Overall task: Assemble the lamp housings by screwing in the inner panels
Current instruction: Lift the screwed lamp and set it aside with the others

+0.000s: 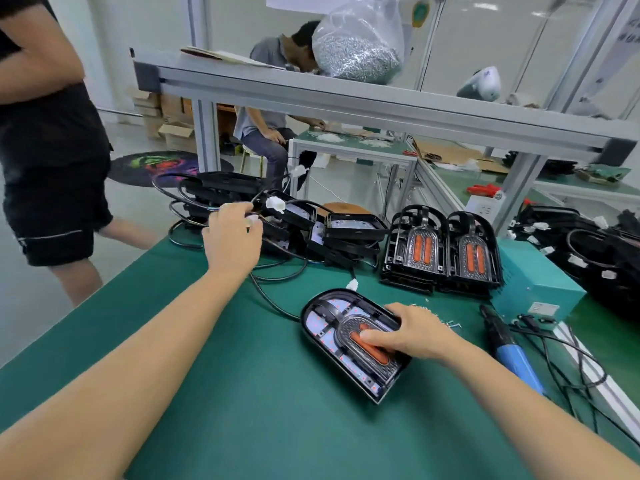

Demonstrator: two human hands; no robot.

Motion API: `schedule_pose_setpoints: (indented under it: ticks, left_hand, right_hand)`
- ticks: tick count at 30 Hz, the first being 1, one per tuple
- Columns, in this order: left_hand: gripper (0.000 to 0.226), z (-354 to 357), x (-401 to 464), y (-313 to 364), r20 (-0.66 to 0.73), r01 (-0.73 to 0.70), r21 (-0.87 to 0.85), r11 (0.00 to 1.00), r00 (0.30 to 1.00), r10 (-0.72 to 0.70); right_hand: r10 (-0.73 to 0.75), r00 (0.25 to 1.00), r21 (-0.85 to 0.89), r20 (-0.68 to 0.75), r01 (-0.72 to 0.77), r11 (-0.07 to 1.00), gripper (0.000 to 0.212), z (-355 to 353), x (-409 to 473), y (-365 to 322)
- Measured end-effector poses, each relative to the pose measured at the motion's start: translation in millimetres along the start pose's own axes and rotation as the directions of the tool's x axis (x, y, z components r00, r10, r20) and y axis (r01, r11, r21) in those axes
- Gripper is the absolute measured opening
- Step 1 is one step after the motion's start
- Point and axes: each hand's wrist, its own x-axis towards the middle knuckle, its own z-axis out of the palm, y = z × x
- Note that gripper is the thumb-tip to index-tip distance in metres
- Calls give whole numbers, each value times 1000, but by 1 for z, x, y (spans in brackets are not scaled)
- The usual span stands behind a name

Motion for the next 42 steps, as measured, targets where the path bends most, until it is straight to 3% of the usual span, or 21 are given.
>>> schedule_pose_setpoints:
  ticks: [3,9,16,19,22,25,28,29,31,33,34,36,38,40,42]
  left_hand:
    - [39,-3,33,-4,27,26,174,984,999,-31]
    - [30,14,58,-6,201,7,437,900,974,-106]
    - [33,24,63,-10,157,6,566,824,981,-115]
    - [31,20,64,-10,152,91,476,875,971,-183]
    - [15,14,58,-9,108,133,255,958,980,-165]
    - [12,10,37,-7,-1,-8,34,999,1000,8]
    - [17,8,11,-5,-127,-179,-85,980,978,168]
    - [17,6,3,-3,-156,-240,-106,965,962,222]
    - [17,3,-11,3,-185,-361,-122,925,924,336]
    - [17,-1,-22,9,-182,-456,-104,884,883,433]
    - [17,-3,-28,11,-176,-496,-88,864,862,476]
    - [16,-6,-40,13,-161,-578,-58,814,810,563]
    - [16,-8,-53,15,-146,-654,-42,755,752,643]
    - [17,-8,-68,16,-110,-702,-51,710,710,695]
    - [16,-8,-82,16,-63,-726,-73,684,688,723]
  right_hand:
    - [-9,1000,77,3,9,997,49,1,-1,-1]
    - [8,1000,128,3,-8,992,50,1,-3,-2]
    - [29,1000,81,-10,-28,996,45,0,-6,-7]
    - [32,999,36,-24,-31,999,49,2,-7,-7]
    - [41,998,-6,-41,-41,999,61,3,-7,-8]
    - [42,998,-13,-56,-43,999,63,4,-8,-7]
    - [-27,986,-44,-164,20,999,84,8,-10,-6]
    - [-58,966,24,-254,66,998,87,8,-12,-7]
    - [-10,895,337,-445,178,925,81,3,-17,-10]
    - [106,838,637,-535,317,703,82,-10,-21,-14]
    - [137,813,687,-566,373,623,86,-17,-23,-14]
    - [84,736,585,-672,458,669,93,-31,-29,-13]
    - [-170,705,308,-689,497,811,86,-41,-38,-16]
    - [-438,765,56,-473,522,851,80,-44,-42,-21]
    - [-512,834,-82,-207,506,858,63,-39,-40,-24]
